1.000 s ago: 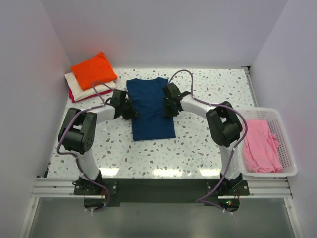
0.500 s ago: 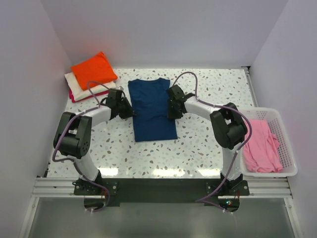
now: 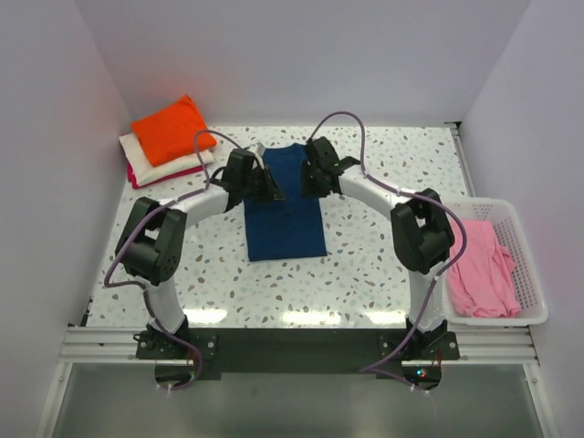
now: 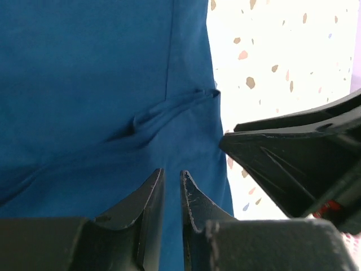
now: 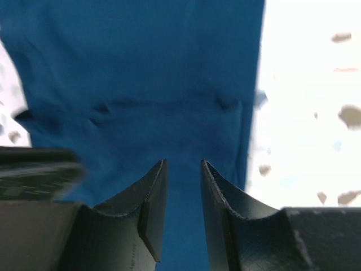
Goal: Fold and stack the t-shirts
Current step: Fold the tshirt
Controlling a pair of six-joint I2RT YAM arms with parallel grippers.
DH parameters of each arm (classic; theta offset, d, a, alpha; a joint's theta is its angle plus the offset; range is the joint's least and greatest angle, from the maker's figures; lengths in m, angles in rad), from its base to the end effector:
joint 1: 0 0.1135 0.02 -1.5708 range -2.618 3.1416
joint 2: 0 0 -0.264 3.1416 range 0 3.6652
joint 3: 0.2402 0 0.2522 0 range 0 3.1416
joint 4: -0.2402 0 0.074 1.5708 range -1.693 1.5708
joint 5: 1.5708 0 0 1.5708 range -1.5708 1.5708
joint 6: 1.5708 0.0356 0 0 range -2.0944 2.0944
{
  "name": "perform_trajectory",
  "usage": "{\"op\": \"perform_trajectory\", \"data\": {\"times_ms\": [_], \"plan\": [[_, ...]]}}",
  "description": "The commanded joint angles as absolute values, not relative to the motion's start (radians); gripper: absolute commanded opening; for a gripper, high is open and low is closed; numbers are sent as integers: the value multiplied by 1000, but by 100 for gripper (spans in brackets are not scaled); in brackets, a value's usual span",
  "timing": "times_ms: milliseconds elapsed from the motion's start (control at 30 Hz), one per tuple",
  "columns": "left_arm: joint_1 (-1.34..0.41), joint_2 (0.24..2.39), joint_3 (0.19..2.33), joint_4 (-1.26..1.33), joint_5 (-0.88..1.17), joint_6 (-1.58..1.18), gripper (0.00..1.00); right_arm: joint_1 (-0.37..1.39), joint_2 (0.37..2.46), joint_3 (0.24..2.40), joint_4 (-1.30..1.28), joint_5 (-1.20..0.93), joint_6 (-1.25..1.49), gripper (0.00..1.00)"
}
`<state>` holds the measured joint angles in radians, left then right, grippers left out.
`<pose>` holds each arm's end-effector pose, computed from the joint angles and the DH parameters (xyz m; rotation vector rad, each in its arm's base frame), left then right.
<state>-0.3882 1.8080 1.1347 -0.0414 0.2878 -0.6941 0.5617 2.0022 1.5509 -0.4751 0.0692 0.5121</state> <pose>0.3596 -0.1580 0.1934 -0.2095 2.4043 -0.8651 0.3761 0.2338 0.2129 -0.0335 2.5306 0.3568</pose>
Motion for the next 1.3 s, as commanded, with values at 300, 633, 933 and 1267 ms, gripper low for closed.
{"op": "perform_trajectory", "data": {"times_ms": [300,633,933,1267], "plan": [[-385,2085,1275,-35,203,-689,18,546,2209,1649,-443,146,491,33],[-409,1990,1063,26,210,-745,18,548,2123,1462,-442,100,526,32],[-466,1784,818,84,207,-788,18,586,1918,1231,-396,46,535,32],[-485,1638,704,68,198,-784,20,644,1753,1077,-393,29,568,34]]}}
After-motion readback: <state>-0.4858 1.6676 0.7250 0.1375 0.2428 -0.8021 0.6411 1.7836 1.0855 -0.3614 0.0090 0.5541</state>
